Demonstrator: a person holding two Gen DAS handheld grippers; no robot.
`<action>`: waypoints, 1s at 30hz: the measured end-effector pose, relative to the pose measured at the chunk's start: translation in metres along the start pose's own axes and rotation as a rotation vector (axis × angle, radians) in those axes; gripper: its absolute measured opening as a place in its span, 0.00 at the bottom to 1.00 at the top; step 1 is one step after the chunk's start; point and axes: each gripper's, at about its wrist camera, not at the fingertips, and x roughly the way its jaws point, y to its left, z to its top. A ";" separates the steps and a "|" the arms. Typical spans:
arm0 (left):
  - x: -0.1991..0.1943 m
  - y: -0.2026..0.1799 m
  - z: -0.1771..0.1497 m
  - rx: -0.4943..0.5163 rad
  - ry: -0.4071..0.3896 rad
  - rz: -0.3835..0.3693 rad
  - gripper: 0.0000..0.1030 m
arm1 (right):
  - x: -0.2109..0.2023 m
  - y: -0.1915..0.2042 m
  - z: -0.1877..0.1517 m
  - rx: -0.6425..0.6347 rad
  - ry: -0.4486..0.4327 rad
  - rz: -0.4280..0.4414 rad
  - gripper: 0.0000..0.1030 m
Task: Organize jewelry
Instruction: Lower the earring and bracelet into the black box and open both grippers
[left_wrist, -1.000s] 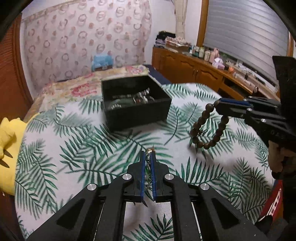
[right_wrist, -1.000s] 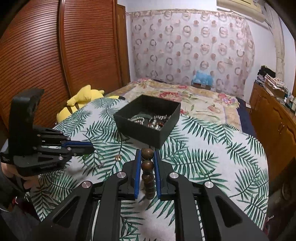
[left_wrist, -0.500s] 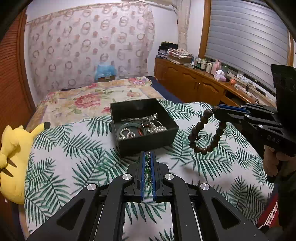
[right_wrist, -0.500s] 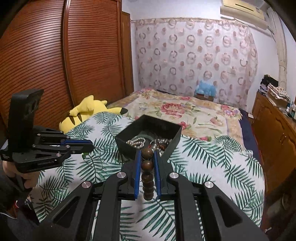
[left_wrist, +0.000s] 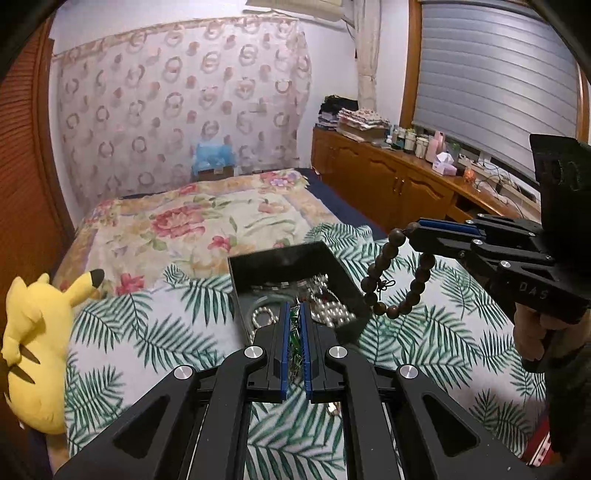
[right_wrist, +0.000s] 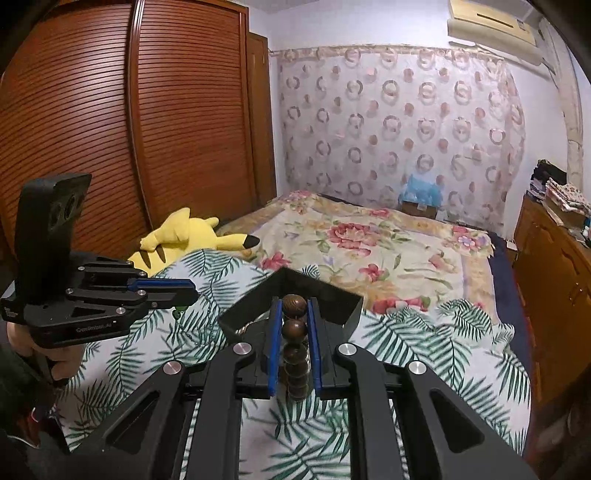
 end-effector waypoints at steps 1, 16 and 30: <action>0.001 0.001 0.002 -0.001 -0.002 0.000 0.04 | 0.002 -0.001 0.003 -0.001 -0.003 0.001 0.15; 0.032 0.012 0.023 -0.010 0.007 0.006 0.04 | 0.054 -0.014 0.009 0.030 0.038 0.050 0.15; 0.054 0.015 0.028 -0.012 0.033 0.010 0.04 | 0.069 -0.026 -0.001 0.070 0.066 0.050 0.15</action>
